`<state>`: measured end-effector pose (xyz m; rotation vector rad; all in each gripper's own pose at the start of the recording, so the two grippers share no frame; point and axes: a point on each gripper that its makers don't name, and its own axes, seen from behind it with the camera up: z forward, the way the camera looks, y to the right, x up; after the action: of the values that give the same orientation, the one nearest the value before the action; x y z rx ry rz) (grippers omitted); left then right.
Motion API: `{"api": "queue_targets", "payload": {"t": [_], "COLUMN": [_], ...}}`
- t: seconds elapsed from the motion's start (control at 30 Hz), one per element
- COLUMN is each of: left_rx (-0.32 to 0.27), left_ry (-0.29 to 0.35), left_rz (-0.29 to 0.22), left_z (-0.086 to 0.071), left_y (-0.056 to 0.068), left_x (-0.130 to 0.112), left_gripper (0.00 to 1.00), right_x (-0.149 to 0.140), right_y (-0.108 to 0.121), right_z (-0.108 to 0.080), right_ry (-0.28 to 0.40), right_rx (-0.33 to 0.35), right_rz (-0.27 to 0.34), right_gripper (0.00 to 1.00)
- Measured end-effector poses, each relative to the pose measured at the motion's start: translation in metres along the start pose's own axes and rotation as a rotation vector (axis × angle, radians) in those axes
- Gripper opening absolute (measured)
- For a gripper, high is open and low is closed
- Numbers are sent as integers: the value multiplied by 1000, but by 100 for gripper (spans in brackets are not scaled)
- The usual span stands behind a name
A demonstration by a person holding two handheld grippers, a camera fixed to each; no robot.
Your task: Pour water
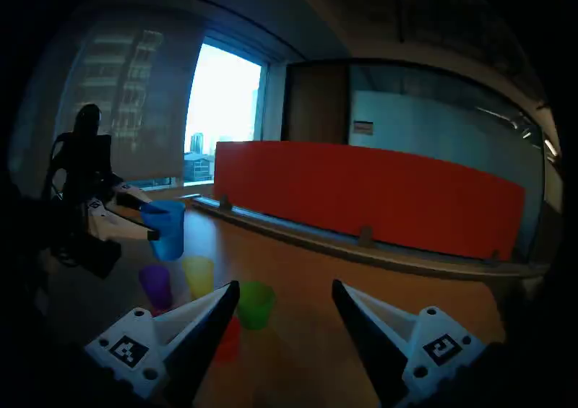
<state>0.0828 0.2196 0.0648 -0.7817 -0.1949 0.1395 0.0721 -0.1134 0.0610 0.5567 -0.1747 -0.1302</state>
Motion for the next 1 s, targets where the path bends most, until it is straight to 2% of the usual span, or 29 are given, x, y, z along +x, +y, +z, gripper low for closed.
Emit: {"api": "queue_targets", "payload": {"t": [0.27, 0.67, 1.0], "left_rx": [10, 34, 30], "left_ry": [47, 123, 139], "left_rz": [21, 9, -6], "left_z": [-8, -18, -22], "left_y": [2, 1, 0], "left_x": [12, 31, 35], "left_gripper": [82, 82, 82], "right_x": [-4, -11, -16], "right_y": [-1, -4, -11], "right_z": [4, 13, 22], "right_ry": [-7, -20, -43], "right_rx": [8, 22, 49], "right_rz": [2, 5, -13], "right_gripper": [99, 99, 99]}}
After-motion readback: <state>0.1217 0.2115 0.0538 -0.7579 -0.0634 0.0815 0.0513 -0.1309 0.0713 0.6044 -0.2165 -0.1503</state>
